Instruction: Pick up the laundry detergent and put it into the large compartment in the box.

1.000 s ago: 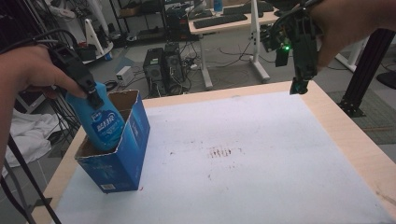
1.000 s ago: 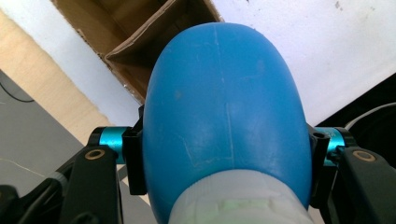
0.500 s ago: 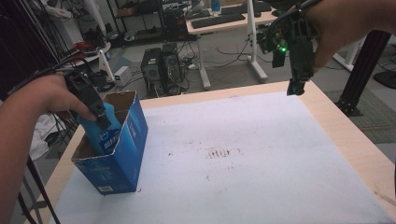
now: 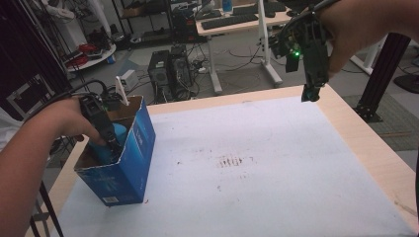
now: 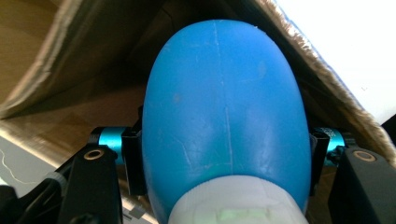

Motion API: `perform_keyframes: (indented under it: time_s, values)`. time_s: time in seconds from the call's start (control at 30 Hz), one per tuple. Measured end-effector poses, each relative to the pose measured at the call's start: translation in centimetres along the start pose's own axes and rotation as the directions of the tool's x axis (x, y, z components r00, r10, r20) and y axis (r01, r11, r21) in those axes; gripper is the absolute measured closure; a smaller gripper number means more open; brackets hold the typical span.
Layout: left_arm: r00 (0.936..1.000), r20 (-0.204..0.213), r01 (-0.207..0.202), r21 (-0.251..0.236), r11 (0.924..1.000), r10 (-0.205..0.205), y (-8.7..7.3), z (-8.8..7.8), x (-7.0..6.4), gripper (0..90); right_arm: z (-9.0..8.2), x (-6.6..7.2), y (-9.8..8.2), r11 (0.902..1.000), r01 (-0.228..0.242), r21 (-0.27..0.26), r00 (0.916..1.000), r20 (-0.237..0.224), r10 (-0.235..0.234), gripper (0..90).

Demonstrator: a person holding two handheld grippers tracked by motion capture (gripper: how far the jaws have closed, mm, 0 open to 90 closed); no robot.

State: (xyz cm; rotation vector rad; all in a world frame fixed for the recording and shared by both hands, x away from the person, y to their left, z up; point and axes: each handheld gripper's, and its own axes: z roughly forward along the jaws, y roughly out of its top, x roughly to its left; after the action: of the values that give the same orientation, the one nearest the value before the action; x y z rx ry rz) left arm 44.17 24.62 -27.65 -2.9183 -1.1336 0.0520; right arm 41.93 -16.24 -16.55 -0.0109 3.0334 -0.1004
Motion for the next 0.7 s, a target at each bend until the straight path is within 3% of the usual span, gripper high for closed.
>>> perform_keyframes:
  time_s: [0.3,0.37,0.7]
  values:
    - [1.0000,0.000,-0.003,0.007,1.0000,0.003,-0.4,1.7,0.3,37.7,0.1,0.0,0.3,1.0000,0.003,0.005,1.0000,-0.002,-0.003,2.7]
    - [1.0000,0.006,-0.004,-0.015,0.9999,0.004,-0.6,1.7,0.4,37.7,0.1,0.0,0.3,1.0000,0.004,0.006,1.0000,-0.002,-0.004,2.8]
    - [1.0000,0.000,-0.006,-0.003,1.0000,0.006,-0.4,1.8,0.3,37.4,0.3,-0.1,0.5,1.0000,0.005,0.005,1.0000,-0.004,-0.005,2.7]
